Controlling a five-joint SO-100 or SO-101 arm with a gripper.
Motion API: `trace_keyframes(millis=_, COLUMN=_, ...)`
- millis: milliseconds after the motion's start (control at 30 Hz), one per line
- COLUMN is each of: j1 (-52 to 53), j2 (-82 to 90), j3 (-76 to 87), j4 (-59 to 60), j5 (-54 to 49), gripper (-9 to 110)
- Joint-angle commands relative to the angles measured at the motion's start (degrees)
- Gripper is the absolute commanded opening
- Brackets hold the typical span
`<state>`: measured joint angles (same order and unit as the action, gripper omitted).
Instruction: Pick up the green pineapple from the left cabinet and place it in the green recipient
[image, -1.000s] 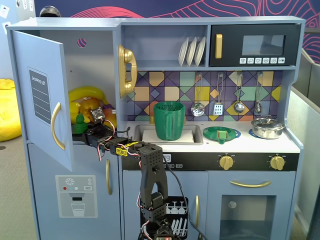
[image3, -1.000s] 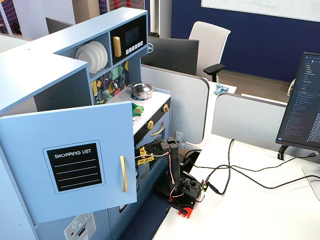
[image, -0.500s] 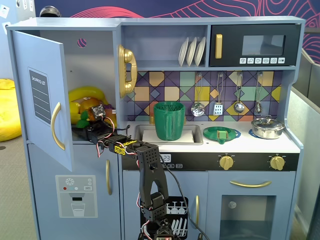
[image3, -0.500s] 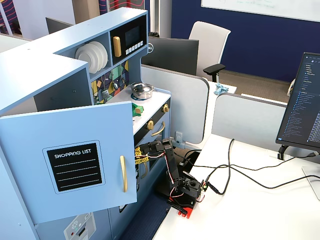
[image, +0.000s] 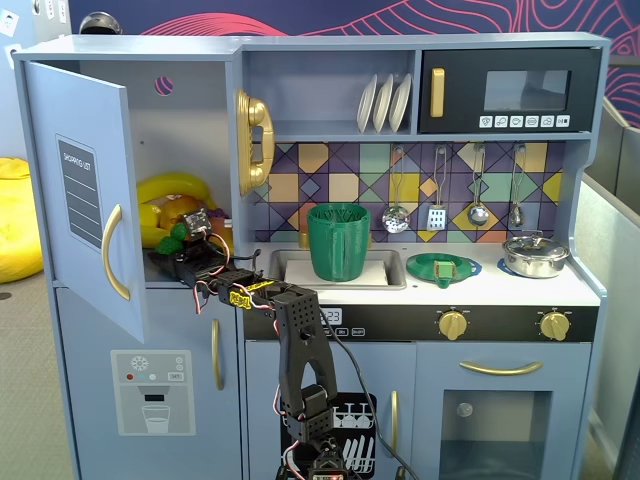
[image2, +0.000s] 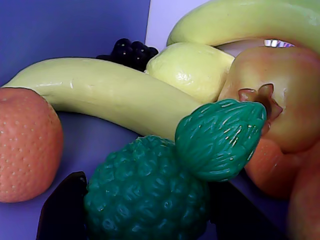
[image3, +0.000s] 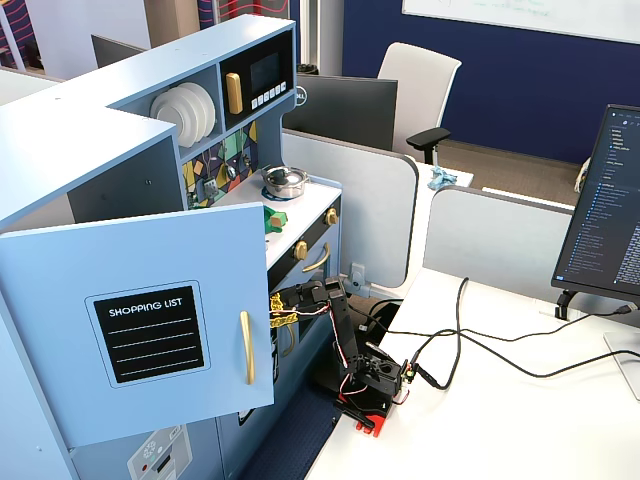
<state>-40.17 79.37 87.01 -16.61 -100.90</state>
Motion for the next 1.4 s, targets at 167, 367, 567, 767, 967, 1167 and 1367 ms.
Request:
trace_keyframes(millis=167, j1=-4.8, j2=20.2, j3=5.2, j4=7.8, j5=-1.0, gripper=0)
trace_keyframes(millis=367, j1=-9.8, j2=36.2, j3=15.6, j4=10.6, j5=-6.9, gripper=0)
trace_keyframes(millis=567, j1=-7.6, j2=51.9, j3=28.2, j4=18.5, j5=-11.8, gripper=0)
trace_keyframes(millis=767, j1=-0.8, j2=66.7, j3=34.6, j4=30.1, j5=-12.8, gripper=0)
trace_keyframes(millis=967, j1=7.4, j2=76.7, j3=35.4, j4=41.7, j5=-12.5, gripper=0)
trace_keyframes(millis=1167, j1=15.9, j2=83.5, j3=34.4, j4=50.4, j5=-11.9, gripper=0)
trace_keyframes(millis=1367, j1=28.9, j2=85.4, j3=31.2, j4=56.0, j5=-10.5, gripper=0)
